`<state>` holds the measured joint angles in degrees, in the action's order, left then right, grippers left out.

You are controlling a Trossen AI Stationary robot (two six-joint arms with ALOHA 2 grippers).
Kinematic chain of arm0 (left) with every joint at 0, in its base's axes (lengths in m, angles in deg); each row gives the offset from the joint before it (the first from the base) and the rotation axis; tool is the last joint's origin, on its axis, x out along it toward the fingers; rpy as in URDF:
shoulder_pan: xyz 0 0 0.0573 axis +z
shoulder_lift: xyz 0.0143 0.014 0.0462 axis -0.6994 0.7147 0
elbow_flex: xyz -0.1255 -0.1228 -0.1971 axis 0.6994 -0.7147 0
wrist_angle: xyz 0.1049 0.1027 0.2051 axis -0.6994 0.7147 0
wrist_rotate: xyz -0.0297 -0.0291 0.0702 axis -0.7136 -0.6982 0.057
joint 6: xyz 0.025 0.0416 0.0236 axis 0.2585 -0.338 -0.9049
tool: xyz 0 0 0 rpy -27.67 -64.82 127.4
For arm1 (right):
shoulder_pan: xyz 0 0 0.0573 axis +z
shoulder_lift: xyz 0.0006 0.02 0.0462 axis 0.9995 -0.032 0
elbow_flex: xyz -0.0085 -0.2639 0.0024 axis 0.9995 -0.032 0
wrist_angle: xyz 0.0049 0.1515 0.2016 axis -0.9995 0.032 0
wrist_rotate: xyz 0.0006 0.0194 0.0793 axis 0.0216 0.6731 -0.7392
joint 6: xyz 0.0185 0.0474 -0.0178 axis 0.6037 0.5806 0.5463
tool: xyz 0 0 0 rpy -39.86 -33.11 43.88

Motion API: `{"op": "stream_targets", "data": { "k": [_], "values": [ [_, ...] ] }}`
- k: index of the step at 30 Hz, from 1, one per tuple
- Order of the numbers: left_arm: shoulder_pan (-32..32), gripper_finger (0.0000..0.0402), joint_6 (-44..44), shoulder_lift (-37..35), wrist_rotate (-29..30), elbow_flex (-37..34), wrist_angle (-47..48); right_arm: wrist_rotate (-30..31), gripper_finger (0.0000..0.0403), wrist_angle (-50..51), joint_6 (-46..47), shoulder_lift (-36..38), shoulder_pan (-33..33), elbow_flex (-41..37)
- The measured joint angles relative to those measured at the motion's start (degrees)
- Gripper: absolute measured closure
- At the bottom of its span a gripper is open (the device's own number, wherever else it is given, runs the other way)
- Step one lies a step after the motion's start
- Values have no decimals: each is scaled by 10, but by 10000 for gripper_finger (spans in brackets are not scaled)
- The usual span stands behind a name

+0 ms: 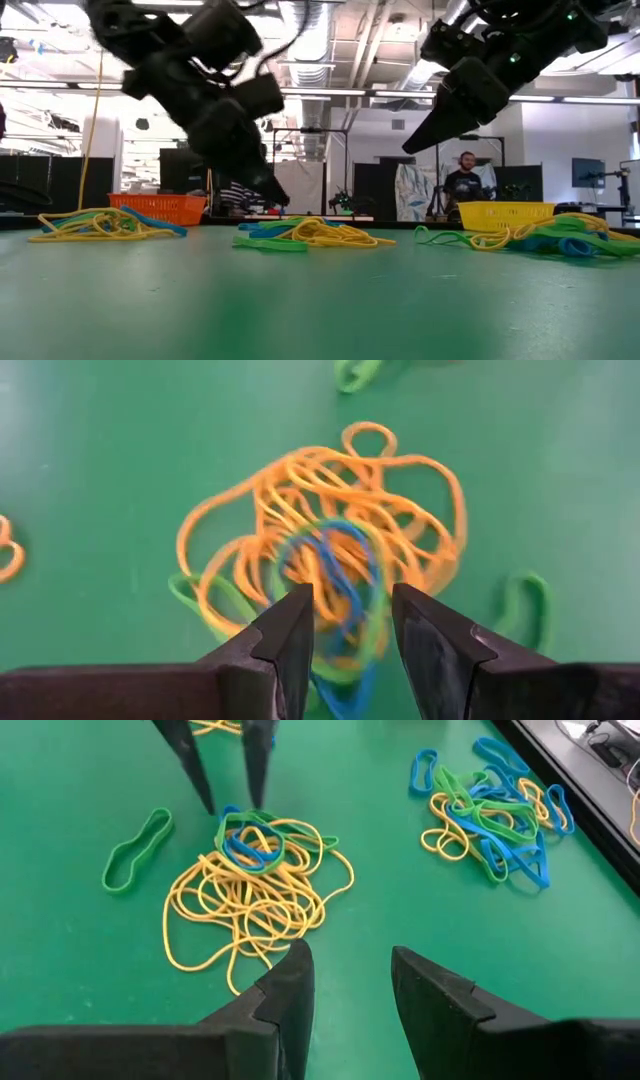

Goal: Sort rubber bands into baskets
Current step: Put the green rubber band into the orange bin

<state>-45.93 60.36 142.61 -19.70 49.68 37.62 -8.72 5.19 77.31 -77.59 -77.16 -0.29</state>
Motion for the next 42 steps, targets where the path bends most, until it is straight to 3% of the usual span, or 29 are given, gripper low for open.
{"op": "stream_targets", "data": {
  "k": [11, 19, 22, 26, 30, 33, 42],
  "values": [
    [14, 274, 8, 24, 34, 14, 62, 0, 239, 5, -2, 0, 17, 0],
    [25, 277, 8, 39, 14, 14, 55, 0, 239, 4, -5, 0, 17, 0],
    [32, 298, 10, 67, -20, 15, 21, 0, 239, 4, -5, 0, 17, 0],
    [31, 346, 9, 84, -3, 19, 11, 0, 239, 4, -4, 0, 17, 0],
    [31, 394, 4, 69, -2, 26, 33, 0, 239, 4, 0, 0, 18, 0],
    [32, 394, -7, 44, 0, 34, 89, 0, 239, 4, -1, 0, 18, 0],
    [35, 399, -40, -48, 83, 62, 214, 0, 239, 6, -3, 0, 18, 0]
  ]
}}
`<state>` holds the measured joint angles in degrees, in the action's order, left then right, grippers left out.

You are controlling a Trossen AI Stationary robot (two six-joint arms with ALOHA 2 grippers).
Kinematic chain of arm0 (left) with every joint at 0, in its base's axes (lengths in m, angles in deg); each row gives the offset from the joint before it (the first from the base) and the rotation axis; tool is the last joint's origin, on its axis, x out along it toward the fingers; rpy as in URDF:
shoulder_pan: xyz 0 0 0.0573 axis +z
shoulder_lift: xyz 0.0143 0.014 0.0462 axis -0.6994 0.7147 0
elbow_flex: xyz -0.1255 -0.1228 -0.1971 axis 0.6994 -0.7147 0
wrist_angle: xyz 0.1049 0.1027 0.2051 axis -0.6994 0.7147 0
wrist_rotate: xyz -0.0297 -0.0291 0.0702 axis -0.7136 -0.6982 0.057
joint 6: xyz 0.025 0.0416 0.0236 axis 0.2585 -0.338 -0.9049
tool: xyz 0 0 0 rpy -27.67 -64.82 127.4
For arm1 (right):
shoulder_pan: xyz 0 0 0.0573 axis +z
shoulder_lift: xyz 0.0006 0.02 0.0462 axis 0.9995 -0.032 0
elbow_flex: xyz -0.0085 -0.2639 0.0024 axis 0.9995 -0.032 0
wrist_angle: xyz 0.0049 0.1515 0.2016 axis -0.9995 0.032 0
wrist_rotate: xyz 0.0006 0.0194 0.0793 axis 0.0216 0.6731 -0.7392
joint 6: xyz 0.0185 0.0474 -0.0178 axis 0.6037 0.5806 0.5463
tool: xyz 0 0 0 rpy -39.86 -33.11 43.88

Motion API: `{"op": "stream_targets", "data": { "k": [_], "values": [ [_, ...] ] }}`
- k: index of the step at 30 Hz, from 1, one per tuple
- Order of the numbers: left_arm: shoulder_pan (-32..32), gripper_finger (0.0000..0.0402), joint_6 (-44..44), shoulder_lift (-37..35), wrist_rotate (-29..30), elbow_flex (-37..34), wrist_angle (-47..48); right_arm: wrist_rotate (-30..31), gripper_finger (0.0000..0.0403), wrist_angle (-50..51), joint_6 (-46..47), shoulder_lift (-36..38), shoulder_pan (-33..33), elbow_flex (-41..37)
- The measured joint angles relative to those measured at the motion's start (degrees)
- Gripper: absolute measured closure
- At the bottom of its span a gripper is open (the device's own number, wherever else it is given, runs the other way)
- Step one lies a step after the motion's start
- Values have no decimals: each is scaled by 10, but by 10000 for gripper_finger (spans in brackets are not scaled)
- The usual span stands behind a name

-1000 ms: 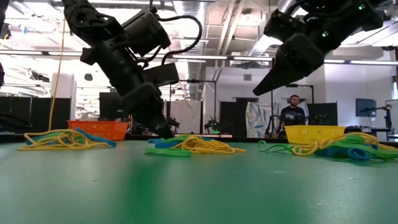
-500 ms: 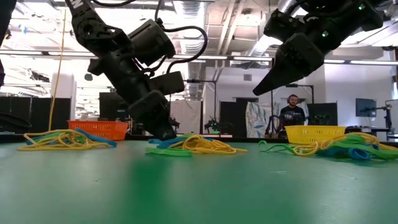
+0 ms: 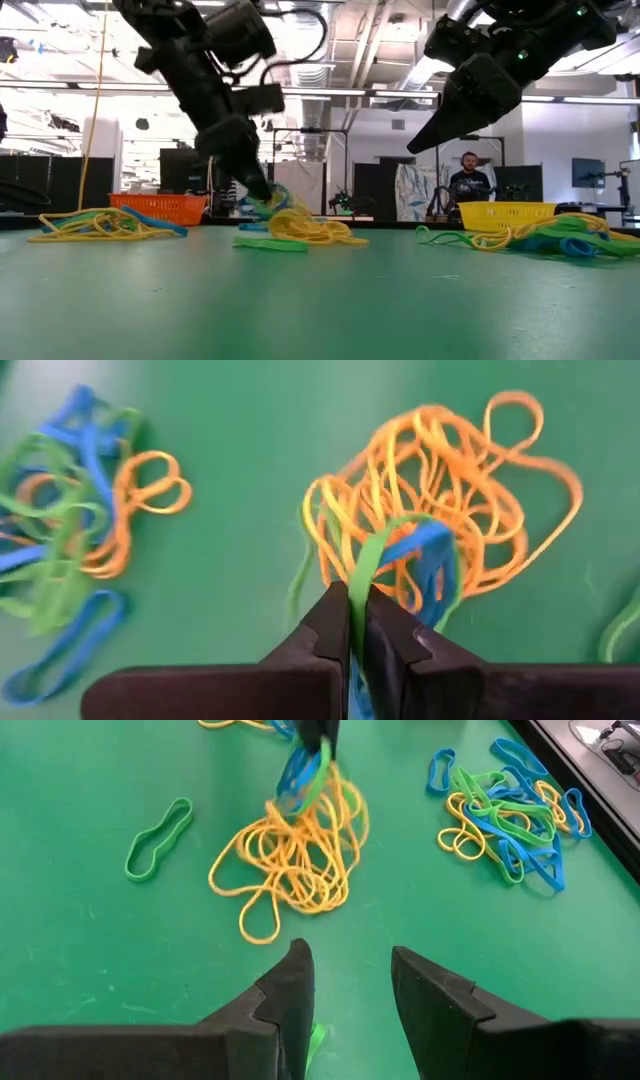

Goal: Sort rubber bands into baskets
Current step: Put the green rubber band into the orange bin

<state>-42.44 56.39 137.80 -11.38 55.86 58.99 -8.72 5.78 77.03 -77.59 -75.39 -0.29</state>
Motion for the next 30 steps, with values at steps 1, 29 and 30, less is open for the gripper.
{"op": "stream_targets", "data": {
  "k": [1, 29, 30],
  "values": [
    [2, 399, 2, -10, 3, 1, 3, 0, 239, 0, 0, 0, 0, 0],
    [8, 290, -8, 24, 5, -7, -7, 0, 239, 1, 5, 0, 0, 0],
    [9, 295, -9, 24, 4, -7, -9, 0, 239, 1, 5, 0, 0, 0]
  ]
}}
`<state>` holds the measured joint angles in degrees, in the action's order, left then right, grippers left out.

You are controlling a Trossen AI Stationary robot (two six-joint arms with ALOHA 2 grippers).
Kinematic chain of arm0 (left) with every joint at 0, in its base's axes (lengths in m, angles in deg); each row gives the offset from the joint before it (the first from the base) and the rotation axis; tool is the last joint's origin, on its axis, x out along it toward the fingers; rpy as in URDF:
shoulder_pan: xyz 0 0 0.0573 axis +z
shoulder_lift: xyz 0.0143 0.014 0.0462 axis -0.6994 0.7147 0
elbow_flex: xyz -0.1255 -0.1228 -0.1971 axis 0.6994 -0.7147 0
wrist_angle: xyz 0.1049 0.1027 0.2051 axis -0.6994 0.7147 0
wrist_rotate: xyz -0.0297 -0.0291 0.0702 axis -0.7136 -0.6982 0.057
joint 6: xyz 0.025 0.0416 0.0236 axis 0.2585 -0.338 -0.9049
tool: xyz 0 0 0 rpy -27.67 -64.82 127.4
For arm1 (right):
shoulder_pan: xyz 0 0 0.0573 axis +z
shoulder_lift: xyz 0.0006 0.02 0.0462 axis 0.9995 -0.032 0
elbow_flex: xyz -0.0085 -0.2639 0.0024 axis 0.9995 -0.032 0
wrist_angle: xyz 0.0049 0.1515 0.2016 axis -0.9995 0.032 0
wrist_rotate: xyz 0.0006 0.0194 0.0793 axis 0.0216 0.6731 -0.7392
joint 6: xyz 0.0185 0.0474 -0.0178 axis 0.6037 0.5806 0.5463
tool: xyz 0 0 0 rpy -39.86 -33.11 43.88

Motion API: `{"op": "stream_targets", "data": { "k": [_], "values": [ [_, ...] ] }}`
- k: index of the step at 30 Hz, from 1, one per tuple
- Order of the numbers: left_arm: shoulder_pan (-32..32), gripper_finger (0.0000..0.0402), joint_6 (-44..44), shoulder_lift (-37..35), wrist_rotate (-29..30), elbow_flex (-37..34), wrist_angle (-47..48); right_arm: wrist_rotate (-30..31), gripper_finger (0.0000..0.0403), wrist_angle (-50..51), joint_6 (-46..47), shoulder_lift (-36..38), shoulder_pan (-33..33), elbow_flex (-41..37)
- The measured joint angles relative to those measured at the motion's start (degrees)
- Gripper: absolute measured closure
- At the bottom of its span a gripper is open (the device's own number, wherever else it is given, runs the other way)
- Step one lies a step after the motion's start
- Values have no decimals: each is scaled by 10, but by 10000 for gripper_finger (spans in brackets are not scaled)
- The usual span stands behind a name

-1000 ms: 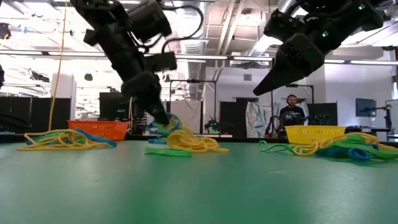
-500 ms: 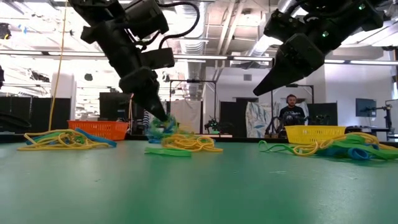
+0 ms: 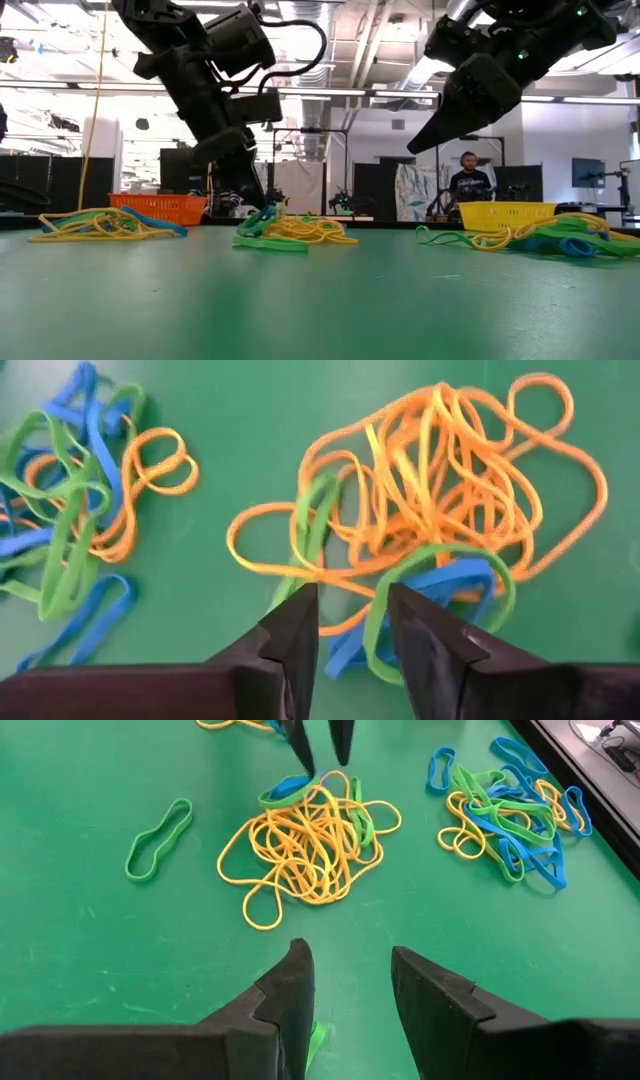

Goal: Sort rubber bands into baskets
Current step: Put the green rubber band into the orange bin

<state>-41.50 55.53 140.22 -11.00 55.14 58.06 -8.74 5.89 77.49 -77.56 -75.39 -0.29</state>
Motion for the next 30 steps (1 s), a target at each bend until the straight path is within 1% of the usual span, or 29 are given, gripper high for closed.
{"op": "stream_targets", "data": {
  "k": [7, 12, 13, 16, 18, 19, 21, 27, 28, 30],
  "values": [
    [6, 335, -2, 1, -22, 0, 18, 0, 239, 0, 0, 0, 0, 0],
    [6, 341, 12, 1, -27, 0, 48, 0, 239, 0, 0, 0, 0, 0],
    [6, 342, 14, 1, -21, 0, 56, 0, 239, 0, 0, 0, 0, 0],
    [6, 342, 21, 1, 41, 0, 96, 0, 239, 0, 0, 0, 0, 0],
    [7, 342, 27, 1, 54, 0, 118, 0, 239, 1, 0, 0, 0, 0],
    [7, 342, 28, 1, 45, 0, 121, 0, 239, 1, 0, 0, 0, 0],
    [6, 342, 31, 1, 3, 0, 119, 0, 239, 1, 0, 0, 0, 0],
    [-2, 342, 50, 1, -68, 0, 109, 0, 239, 1, -2, 0, 0, 0],
    [-4, 342, 50, 1, -80, 0, 104, 0, 239, 1, -2, 0, 0, 0],
    [-9, 342, 55, 1, -83, 0, 93, 0, 239, 1, -2, 0, 0, -3]
  ]
}}
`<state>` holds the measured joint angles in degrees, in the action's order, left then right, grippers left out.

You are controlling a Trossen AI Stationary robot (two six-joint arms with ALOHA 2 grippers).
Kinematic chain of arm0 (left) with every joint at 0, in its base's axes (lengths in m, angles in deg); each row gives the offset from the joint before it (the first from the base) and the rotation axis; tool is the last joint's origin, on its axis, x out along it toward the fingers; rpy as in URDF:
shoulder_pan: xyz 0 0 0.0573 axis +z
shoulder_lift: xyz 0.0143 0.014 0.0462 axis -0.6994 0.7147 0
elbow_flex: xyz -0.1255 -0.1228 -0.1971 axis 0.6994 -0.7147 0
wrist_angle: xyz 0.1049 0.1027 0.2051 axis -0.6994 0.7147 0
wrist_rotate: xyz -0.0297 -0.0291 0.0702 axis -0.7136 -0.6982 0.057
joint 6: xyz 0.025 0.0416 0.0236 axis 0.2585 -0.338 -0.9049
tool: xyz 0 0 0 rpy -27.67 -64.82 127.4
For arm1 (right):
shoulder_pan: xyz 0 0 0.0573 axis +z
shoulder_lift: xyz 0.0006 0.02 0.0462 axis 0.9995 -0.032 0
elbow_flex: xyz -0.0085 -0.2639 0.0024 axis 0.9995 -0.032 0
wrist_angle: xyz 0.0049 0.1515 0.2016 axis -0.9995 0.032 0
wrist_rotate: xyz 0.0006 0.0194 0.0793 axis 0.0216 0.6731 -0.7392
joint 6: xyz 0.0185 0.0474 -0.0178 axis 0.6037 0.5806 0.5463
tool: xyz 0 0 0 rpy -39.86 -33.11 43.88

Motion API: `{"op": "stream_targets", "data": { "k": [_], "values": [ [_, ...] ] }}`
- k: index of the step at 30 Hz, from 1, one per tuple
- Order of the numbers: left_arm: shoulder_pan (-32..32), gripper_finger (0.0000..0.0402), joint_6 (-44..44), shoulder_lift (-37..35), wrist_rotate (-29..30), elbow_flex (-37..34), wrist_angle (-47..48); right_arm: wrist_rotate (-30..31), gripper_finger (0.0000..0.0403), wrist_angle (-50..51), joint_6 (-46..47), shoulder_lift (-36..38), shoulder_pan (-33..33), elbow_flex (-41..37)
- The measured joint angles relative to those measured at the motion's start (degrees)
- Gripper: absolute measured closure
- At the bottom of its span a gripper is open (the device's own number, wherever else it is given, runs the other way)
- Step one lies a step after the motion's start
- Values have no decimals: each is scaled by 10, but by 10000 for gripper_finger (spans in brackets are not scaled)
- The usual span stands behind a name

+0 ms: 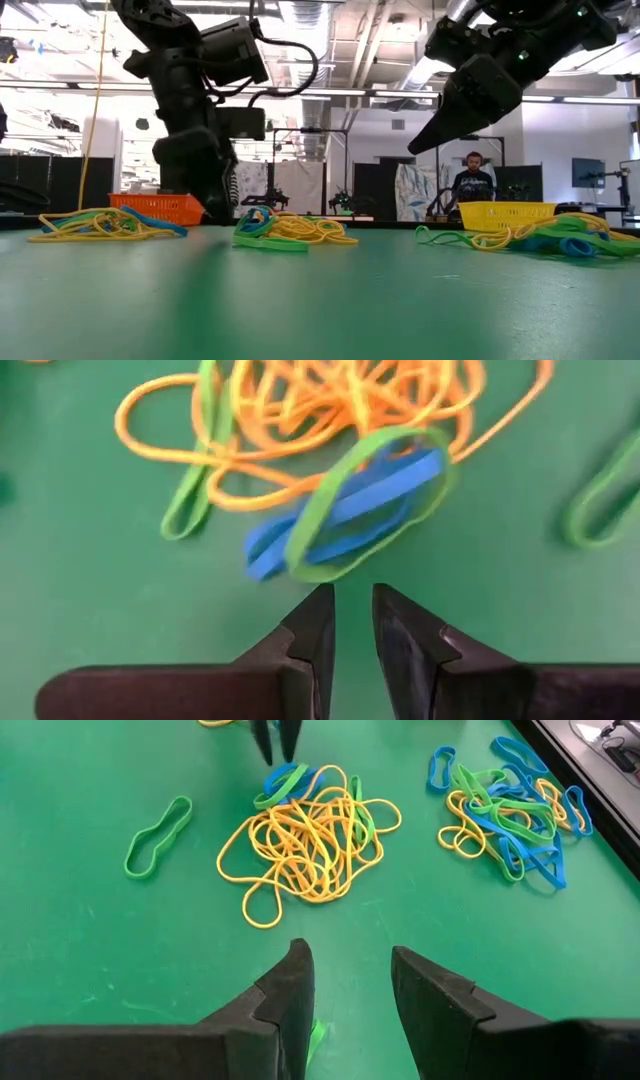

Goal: Sort rubber bands into baskets
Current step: Put the green rubber band into the orange bin

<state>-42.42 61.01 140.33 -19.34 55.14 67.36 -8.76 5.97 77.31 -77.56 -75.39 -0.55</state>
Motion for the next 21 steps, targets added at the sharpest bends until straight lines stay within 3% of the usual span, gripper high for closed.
{"op": "stream_targets", "data": {
  "k": [8, 10, 14, 21],
  "values": [
    [9, 342, 19, 0, 38, 0, -10, 0, 239, 1, 2, 0, 0, -2],
    [13, 342, 21, 0, 27, 0, 1, 0, 239, 0, 2, 0, 1, -2],
    [4, 342, -6, 0, -53, 0, -11, 0, 239, 0, 2, 0, 3, -2],
    [-31, 342, -75, 12, -21, 1, -35, 0, 239, 0, 2, 0, 3, -2]
  ]
}}
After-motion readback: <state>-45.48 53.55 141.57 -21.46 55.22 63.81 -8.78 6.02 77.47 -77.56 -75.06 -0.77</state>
